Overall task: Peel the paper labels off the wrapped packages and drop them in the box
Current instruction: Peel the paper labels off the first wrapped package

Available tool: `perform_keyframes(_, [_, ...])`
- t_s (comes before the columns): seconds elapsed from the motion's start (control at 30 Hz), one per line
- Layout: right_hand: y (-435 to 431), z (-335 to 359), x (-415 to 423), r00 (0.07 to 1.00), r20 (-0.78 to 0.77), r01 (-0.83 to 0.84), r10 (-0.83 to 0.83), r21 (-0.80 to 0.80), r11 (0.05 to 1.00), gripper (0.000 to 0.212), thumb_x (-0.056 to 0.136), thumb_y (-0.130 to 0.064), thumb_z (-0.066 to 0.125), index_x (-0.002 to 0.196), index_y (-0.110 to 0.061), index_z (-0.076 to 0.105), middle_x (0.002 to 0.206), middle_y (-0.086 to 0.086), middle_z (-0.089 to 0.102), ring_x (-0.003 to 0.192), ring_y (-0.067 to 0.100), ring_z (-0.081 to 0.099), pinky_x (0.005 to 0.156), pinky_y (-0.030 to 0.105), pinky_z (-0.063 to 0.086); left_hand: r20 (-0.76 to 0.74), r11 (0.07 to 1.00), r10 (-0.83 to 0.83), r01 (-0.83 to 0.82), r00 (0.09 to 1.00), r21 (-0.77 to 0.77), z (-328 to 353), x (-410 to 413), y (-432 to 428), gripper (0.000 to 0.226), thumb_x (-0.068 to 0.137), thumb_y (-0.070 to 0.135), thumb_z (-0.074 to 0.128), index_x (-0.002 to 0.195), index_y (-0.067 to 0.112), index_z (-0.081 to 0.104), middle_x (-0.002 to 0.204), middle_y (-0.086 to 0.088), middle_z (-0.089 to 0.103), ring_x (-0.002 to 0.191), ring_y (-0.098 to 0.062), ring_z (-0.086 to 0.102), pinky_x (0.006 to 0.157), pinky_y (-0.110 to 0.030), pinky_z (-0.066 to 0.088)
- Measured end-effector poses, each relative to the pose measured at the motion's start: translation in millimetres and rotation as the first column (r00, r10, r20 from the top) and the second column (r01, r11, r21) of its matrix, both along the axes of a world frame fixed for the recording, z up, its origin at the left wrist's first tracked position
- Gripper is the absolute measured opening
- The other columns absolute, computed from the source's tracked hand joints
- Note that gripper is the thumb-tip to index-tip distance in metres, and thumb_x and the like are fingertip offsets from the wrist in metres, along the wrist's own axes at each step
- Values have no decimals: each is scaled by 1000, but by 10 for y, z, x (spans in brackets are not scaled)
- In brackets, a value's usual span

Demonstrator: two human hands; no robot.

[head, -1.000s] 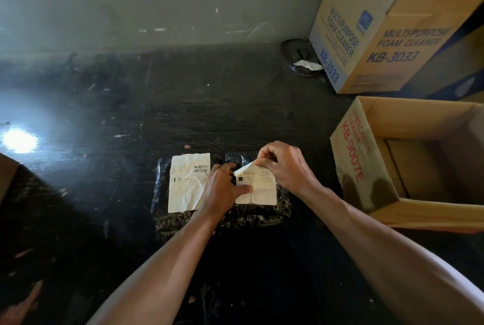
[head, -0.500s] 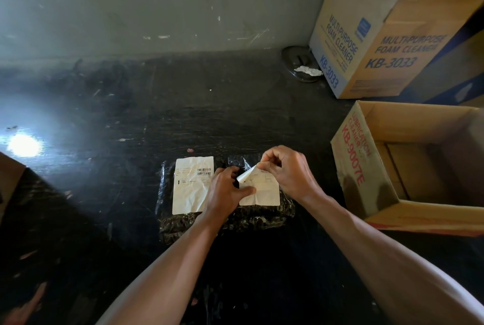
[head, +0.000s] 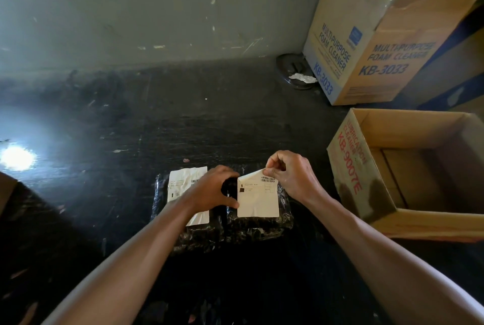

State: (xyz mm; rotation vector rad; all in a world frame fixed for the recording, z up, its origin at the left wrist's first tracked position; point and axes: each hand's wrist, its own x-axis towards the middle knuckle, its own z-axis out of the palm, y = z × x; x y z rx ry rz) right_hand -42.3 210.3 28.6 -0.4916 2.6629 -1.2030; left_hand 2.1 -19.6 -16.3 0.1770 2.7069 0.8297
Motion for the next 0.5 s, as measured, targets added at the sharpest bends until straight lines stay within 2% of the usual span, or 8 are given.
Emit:
perform_keyframes(0.1, [42, -14, 1, 1000, 19, 3, -3, 0, 1000, 12, 88, -18, 76, 86, -23, 65, 89, -10, 67, 86, 2, 66, 64, 17, 53, 40, 998, -60, 61, 997, -14, 14, -84, -41, 91, 72, 47, 82, 149, 25, 37, 154, 5, 33, 141, -14, 27, 112, -34, 24])
perform_keyframes(0.2, [65, -27, -18, 1000, 26, 0, -1, 3, 1000, 10, 89, -18, 75, 88, -22, 65, 92, -10, 67, 88, 2, 66, 66, 16, 53, 49, 991, -131, 133, 990, -26, -14, -158, -60, 99, 71, 52, 81, 153, 28, 30, 160, 10, 22, 147, -14, 14, 116, -37, 16])
perform_keyframes(0.37, [45, -59, -34, 1000, 7, -1, 1, 21, 1000, 12, 90, -18, 74, 88, -25, 64, 96, -11, 65, 90, 2, 64, 69, 15, 52, 60, 985, -171, 173, 984, -28, -100, -200, -97, 104, 69, 56, 81, 153, 27, 29, 161, 9, 21, 148, -14, 10, 119, -38, 12])
perform_keyframes(0.5, [8, -22, -4, 1000, 13, -9, 9, 5, 1000, 9, 92, -18, 71, 90, -23, 64, 91, -11, 68, 89, -2, 67, 67, 15, 56, 30, 985, -164, 165, 986, -49, -138, -178, -93, 102, 70, 58, 79, 153, 26, 30, 160, 8, 23, 147, -14, 12, 119, -36, 12])
